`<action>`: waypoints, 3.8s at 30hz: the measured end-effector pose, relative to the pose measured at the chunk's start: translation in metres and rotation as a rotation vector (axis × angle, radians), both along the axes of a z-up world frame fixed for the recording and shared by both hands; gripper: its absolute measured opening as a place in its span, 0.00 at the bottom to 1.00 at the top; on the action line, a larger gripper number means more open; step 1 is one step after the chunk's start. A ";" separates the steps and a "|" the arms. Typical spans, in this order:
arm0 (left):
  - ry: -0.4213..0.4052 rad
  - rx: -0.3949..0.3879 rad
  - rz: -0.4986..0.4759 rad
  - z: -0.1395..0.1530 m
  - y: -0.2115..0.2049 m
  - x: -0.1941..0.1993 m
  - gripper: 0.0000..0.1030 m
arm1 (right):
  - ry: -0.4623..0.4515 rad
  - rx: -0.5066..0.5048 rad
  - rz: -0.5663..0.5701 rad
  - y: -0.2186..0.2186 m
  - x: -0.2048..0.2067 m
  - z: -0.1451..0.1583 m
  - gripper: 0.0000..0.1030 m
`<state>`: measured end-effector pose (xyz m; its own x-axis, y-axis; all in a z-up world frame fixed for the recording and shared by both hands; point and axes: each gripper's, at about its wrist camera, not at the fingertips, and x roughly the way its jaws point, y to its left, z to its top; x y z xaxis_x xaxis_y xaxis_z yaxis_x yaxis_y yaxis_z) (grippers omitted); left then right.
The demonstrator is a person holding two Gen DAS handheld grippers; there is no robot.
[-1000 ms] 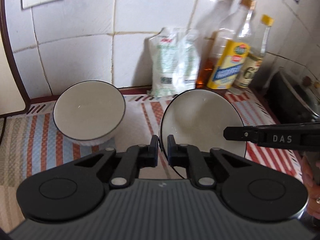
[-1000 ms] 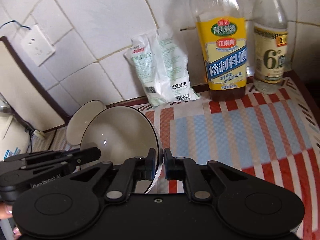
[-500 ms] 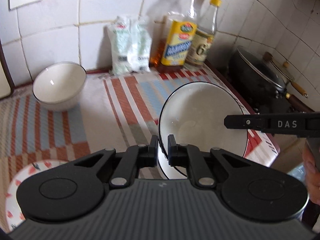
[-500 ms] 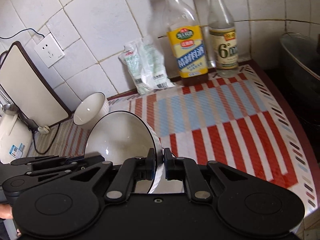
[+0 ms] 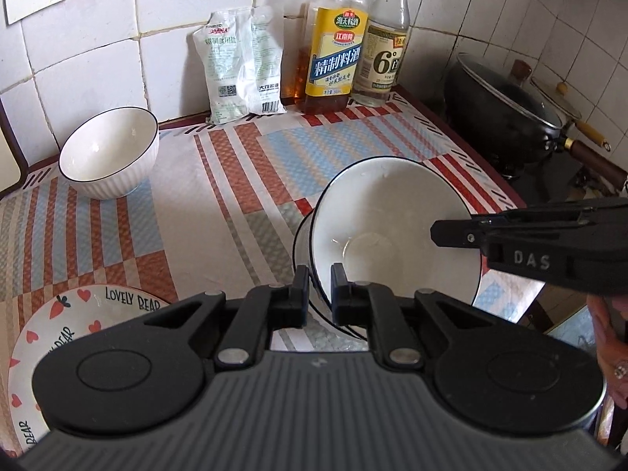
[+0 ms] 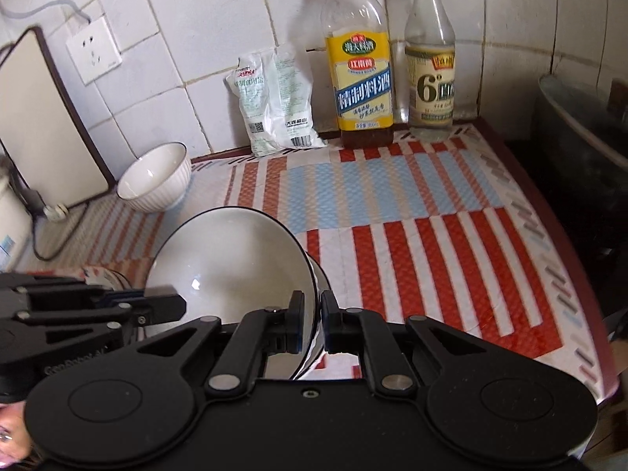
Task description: Organize plates and bowls
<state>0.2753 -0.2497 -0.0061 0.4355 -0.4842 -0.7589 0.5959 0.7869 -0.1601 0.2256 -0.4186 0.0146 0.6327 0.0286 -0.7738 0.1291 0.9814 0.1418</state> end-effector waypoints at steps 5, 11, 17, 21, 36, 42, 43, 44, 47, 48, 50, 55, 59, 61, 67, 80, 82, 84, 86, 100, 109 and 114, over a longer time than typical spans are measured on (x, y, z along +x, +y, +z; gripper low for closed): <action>-0.005 0.020 0.004 -0.006 -0.003 0.002 0.11 | -0.005 -0.056 0.020 0.005 0.003 -0.004 0.14; -0.072 0.017 -0.018 0.002 -0.001 -0.007 0.47 | -0.037 -0.089 0.036 0.009 0.000 -0.003 0.26; -0.125 -0.042 -0.049 0.031 0.029 -0.013 0.47 | -0.077 -0.088 0.063 0.016 -0.010 0.016 0.31; -0.173 -0.074 -0.067 0.054 0.061 -0.016 0.49 | -0.113 -0.094 0.103 0.031 -0.018 0.036 0.44; -0.338 -0.191 -0.003 0.099 0.157 -0.005 0.68 | -0.168 0.040 0.285 0.113 0.008 0.061 0.65; -0.385 -0.167 0.107 0.076 0.178 0.026 0.71 | -0.170 0.069 0.296 0.143 0.046 0.044 0.66; -0.386 -0.155 0.122 0.071 0.181 0.032 0.71 | -0.170 0.072 0.291 0.147 0.054 0.041 0.66; -0.385 -0.143 0.131 0.065 0.183 0.039 0.71 | -0.170 0.077 0.286 0.150 0.062 0.037 0.66; -0.356 -0.140 0.172 0.048 0.192 0.063 0.71 | -0.167 0.088 0.272 0.159 0.086 0.026 0.65; -0.346 -0.142 0.196 0.043 0.195 0.071 0.71 | -0.172 0.092 0.264 0.161 0.093 0.022 0.66; -0.318 -0.159 0.220 0.033 0.202 0.088 0.71 | -0.162 0.096 0.235 0.164 0.108 0.014 0.66; -0.214 -0.189 0.284 0.009 0.207 0.131 0.69 | -0.135 0.079 0.170 0.170 0.145 -0.005 0.66; -0.194 -0.194 0.291 -0.010 0.200 0.153 0.69 | -0.112 0.029 0.137 0.170 0.167 -0.019 0.66; -0.194 -0.160 0.284 -0.020 0.190 0.159 0.69 | -0.110 -0.004 0.118 0.168 0.172 -0.027 0.66; -0.151 -0.137 0.291 -0.035 0.177 0.173 0.54 | -0.073 0.018 0.084 0.155 0.186 -0.046 0.66; -0.077 -0.163 0.341 -0.053 0.163 0.192 0.10 | -0.057 -0.024 0.125 0.163 0.203 -0.060 0.25; -0.107 -0.138 0.328 -0.052 0.158 0.187 0.10 | -0.052 -0.038 0.130 0.165 0.203 -0.061 0.23; -0.120 -0.133 0.328 -0.050 0.156 0.182 0.10 | -0.041 -0.058 0.135 0.164 0.208 -0.064 0.22; -0.132 -0.113 0.327 -0.046 0.152 0.181 0.08 | -0.001 -0.044 0.132 0.163 0.215 -0.073 0.22; -0.170 -0.153 0.332 -0.020 0.167 0.140 0.07 | -0.044 0.088 0.086 0.157 0.173 -0.044 0.22; -0.250 -0.181 0.292 0.020 0.164 0.077 0.07 | -0.089 0.148 0.074 0.139 0.116 -0.006 0.21; -0.290 -0.166 0.245 0.041 0.143 0.041 0.07 | -0.106 0.148 0.053 0.121 0.074 0.019 0.21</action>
